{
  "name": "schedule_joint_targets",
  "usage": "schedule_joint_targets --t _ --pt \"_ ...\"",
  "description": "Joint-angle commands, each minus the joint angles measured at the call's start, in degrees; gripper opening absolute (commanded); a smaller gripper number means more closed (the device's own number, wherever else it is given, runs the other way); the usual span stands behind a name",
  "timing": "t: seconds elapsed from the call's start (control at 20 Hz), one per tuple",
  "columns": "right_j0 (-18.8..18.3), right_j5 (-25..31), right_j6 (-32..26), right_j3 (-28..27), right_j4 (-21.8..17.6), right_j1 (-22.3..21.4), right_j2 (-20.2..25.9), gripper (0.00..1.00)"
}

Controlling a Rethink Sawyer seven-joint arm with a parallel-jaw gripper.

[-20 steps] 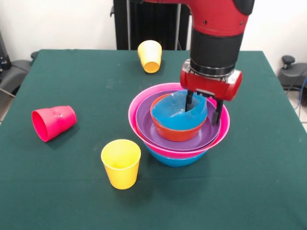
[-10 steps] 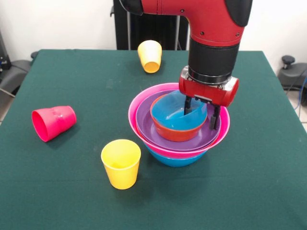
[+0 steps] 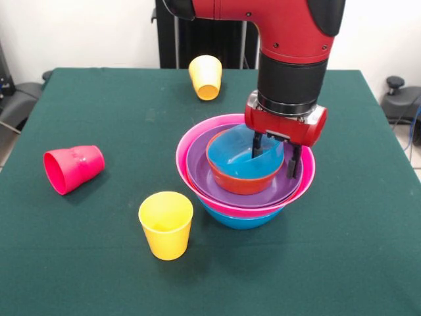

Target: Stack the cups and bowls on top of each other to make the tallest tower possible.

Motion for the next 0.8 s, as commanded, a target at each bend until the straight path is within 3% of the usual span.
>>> schedule_joint_targets --t 0.05,0.3,0.45,0.8 --pt "1.32 -2.43 5.97 -1.2 0.82 1.3 1.7 1.0" --pt "1.81 -1.94 6.26 -1.16 0.82 1.05 1.0 1.0" --pt "0.15 -5.46 4.61 -1.11 0.38 3.4 2.62 1.0" --pt "-1.73 -5.97 1.41 -2.11 -0.45 5.43 4.16 1.0"
